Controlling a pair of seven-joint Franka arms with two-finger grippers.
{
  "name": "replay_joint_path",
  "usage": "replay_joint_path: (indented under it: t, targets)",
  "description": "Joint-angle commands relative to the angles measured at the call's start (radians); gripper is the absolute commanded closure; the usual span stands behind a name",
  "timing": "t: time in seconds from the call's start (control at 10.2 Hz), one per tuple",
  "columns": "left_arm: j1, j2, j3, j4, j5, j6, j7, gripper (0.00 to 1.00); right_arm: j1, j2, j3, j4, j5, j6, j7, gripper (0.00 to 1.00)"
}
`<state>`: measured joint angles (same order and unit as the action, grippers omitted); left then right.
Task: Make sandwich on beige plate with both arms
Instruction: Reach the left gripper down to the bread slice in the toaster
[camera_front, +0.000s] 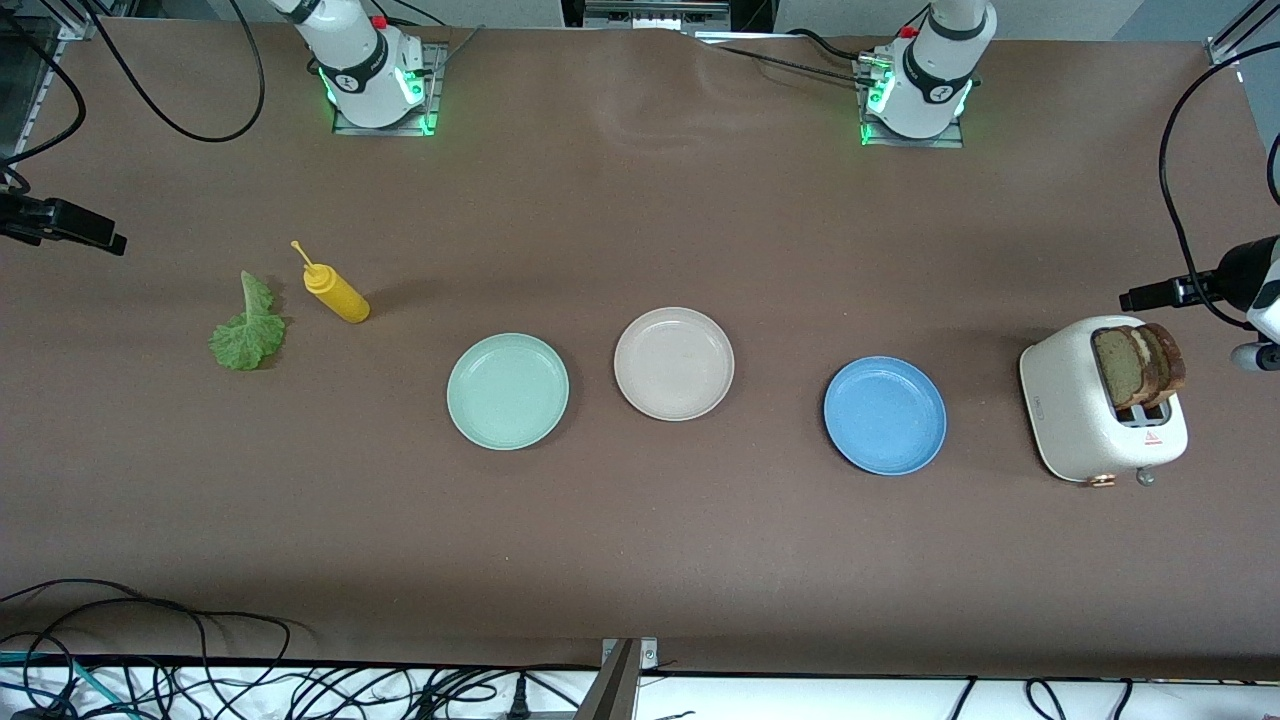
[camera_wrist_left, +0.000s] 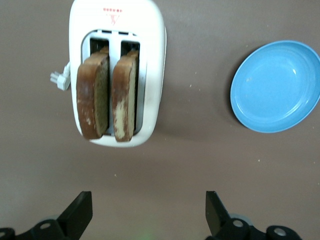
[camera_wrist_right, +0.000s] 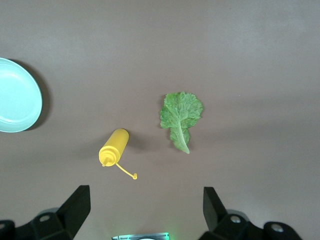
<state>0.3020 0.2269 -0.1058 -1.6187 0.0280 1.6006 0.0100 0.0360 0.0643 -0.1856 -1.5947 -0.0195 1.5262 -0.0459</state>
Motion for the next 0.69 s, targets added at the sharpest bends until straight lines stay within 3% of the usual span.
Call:
replay_joint_path:
  t: [0.0, 0.39, 0.59]
  targets:
    - [-0.043, 0.006, 0.008, -0.045, -0.013, 0.115, 0.022, 0.0, -0.005, 0.0, 0.003, 0.007, -0.004, -0.012, -0.009, 0.0]
    - [-0.043, 0.049, 0.047, -0.134, 0.018, 0.327, 0.096, 0.0, -0.004, 0.0, 0.003, 0.007, -0.004, -0.011, -0.009, 0.0]
    - [-0.043, 0.049, 0.06, -0.164, 0.02, 0.351, 0.102, 0.0, -0.005, 0.0, 0.003, 0.007, -0.004, -0.011, -0.009, 0.0]
